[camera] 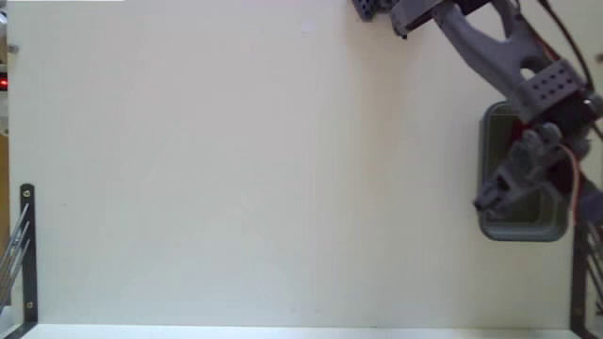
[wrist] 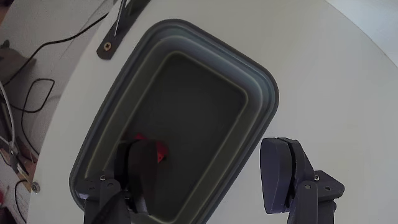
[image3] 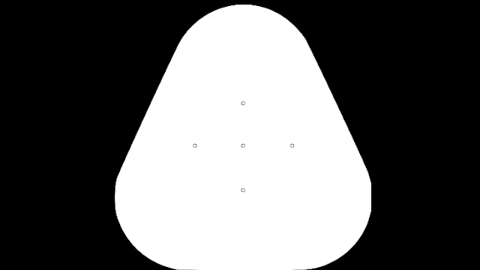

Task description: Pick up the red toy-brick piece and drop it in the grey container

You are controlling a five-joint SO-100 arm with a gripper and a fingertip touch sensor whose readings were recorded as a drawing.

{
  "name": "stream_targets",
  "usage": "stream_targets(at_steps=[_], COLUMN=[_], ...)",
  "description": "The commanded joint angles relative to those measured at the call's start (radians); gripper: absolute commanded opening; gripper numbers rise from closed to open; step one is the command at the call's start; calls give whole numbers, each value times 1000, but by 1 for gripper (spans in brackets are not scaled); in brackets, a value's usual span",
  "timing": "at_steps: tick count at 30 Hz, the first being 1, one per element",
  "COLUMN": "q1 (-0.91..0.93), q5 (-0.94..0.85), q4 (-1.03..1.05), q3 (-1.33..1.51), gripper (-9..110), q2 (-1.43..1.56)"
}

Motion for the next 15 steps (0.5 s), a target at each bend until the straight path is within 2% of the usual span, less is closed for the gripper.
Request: stream_targets(at_steps=[1,15], q1=[23,159], q5=[3,3], q4=[17,18], q3=[19,196], gripper=[110,110], q2=[121,299])
